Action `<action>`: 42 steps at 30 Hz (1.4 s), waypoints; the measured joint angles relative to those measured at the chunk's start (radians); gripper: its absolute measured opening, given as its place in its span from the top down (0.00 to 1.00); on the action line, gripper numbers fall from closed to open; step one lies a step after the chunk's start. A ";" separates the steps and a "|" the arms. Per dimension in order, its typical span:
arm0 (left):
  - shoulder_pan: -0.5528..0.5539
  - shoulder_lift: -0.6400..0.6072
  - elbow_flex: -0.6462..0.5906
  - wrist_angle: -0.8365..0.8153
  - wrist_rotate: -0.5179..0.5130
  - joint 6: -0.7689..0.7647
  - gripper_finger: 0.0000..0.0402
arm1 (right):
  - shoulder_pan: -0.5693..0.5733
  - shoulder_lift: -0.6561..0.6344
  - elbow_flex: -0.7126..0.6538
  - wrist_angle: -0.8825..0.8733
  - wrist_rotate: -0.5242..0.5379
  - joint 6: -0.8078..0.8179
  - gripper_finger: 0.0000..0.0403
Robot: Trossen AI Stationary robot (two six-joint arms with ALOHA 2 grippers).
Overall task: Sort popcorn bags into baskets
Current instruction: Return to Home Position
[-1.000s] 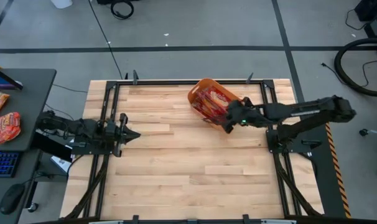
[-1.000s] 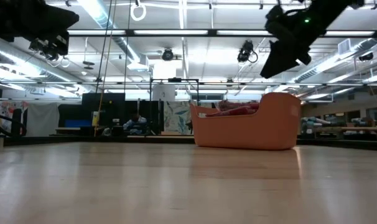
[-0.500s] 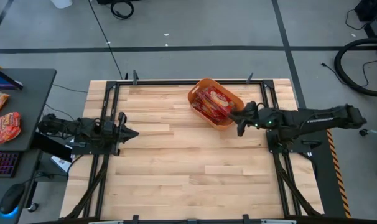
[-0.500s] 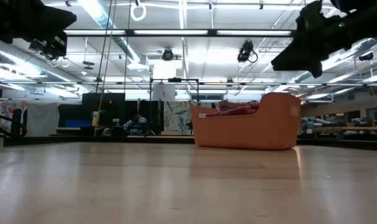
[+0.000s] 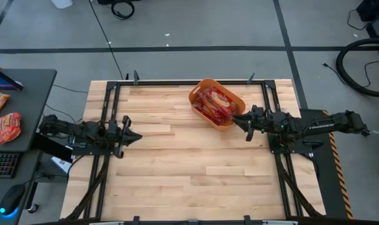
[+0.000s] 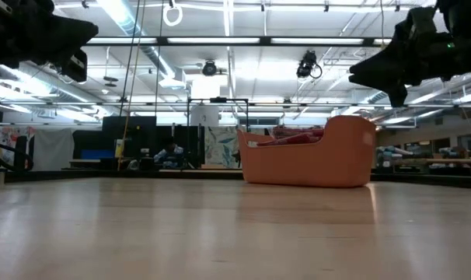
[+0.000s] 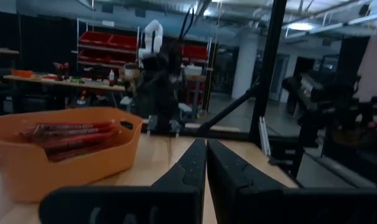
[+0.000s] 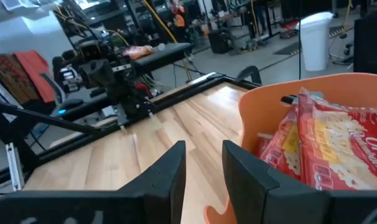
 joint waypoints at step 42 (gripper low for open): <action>-0.003 0.008 0.000 -0.106 0.004 -0.096 0.95 | -0.045 -0.075 -0.125 0.172 0.144 0.002 0.73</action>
